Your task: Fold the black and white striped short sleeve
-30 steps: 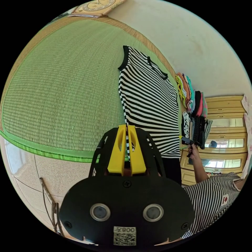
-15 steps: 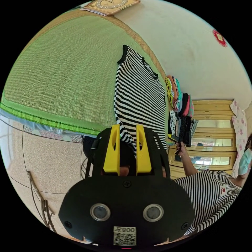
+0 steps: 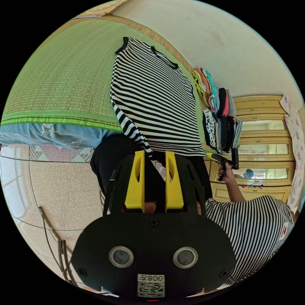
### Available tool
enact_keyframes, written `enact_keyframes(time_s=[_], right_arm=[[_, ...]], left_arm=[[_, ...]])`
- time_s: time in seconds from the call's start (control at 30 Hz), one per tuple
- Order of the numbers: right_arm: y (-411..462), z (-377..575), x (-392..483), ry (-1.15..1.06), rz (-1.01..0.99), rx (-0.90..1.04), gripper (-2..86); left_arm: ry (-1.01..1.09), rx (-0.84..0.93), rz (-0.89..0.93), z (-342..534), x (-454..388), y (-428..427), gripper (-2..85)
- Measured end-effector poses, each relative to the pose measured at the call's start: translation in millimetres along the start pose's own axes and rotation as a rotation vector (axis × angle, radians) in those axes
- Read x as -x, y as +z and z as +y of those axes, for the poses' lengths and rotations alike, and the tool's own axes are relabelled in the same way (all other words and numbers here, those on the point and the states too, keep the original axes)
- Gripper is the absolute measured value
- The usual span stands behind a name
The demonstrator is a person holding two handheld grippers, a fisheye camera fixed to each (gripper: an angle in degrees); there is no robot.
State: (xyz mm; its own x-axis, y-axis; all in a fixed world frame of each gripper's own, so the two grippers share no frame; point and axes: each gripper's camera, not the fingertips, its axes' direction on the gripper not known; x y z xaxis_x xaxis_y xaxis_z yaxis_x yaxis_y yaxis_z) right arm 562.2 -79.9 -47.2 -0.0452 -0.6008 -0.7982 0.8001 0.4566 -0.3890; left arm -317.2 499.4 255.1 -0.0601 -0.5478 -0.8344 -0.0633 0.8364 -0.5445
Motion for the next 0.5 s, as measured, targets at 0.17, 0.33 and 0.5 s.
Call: enact_keyframes(time_s=[0.17, 0.33, 0.5], right_arm=[[2, 10, 2, -0.001, -0.015, -0.014, 6.0], [2, 19, 2, 0.009, 0.006, -0.026, 6.1], [4, 22, 1, 0.028, 0.011, -0.03, 6.2]], left_arm=[[0.03, 0.057, -0.127, -9, -11, 24, 9.1], [0.085, 0.124, -0.258, -15, -27, 46, 6.7], [0.083, 0.136, -0.303, -14, -31, 55, 3.1]])
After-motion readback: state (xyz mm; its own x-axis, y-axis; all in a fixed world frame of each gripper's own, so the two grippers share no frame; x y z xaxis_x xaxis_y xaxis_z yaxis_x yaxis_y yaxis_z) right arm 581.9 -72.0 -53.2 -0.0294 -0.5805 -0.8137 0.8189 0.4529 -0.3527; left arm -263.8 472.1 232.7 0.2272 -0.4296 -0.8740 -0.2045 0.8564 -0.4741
